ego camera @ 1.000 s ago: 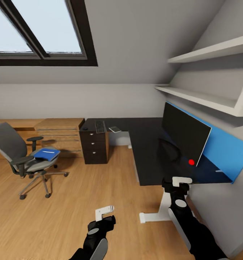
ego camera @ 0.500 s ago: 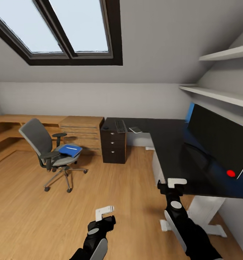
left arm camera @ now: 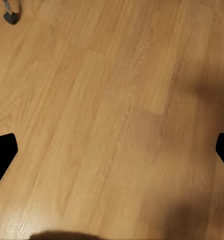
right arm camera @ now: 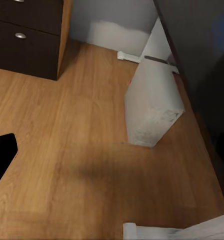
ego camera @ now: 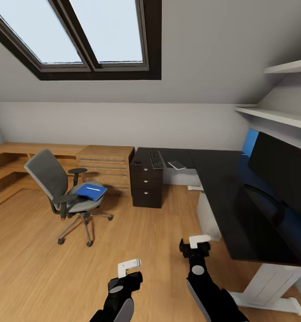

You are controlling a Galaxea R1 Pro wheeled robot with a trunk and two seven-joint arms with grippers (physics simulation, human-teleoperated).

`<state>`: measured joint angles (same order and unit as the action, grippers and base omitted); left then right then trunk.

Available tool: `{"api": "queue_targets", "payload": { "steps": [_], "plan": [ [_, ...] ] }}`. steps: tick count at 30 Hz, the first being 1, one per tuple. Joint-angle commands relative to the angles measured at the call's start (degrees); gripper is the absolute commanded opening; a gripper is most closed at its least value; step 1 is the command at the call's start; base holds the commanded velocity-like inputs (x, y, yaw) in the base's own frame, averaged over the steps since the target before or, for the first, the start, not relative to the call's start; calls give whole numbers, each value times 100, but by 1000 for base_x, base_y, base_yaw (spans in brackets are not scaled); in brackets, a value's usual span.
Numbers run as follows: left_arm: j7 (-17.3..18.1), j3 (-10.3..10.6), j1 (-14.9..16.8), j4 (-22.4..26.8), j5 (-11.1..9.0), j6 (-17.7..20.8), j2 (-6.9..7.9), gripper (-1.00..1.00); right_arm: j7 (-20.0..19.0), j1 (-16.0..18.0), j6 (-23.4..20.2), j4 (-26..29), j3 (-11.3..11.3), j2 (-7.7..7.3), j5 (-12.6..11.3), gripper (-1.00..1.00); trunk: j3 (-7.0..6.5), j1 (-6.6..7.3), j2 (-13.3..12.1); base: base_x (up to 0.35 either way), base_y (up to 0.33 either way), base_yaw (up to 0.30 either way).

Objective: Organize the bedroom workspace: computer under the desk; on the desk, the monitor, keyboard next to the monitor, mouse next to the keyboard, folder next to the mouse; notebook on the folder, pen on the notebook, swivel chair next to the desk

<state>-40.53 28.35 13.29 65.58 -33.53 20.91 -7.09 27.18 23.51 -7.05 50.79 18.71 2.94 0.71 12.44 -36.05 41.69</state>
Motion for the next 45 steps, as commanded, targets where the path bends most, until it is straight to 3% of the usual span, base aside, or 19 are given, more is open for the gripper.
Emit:
{"api": "queue_targets", "payload": {
  "steps": [1, 13, 31, 45],
  "plan": [
    [-42, 11, 6, 8, -32, 15, 1, 100, 39, 11, -37, -15, 20, 5, 11, 100, 9, -5, 7, 317, 139, 0],
    [-34, 15, 7, -10, -31, 19, -19, 100, 42, 31, 258, -126, 42, 40, 17, 100, 9, -5, 7, 318, 132, 0],
    [-33, 30, 6, -10, -37, 16, -21, 100, 42, 31, 312, -126, 82, 40, 25, 100, 8, -5, 7, 320, 105, 0],
    [-33, 38, 6, -12, -31, 12, -21, 100, 50, 31, 326, -130, 109, 33, 20, 100, -63, -5, 7, 324, 47, -195]
  ]
}}
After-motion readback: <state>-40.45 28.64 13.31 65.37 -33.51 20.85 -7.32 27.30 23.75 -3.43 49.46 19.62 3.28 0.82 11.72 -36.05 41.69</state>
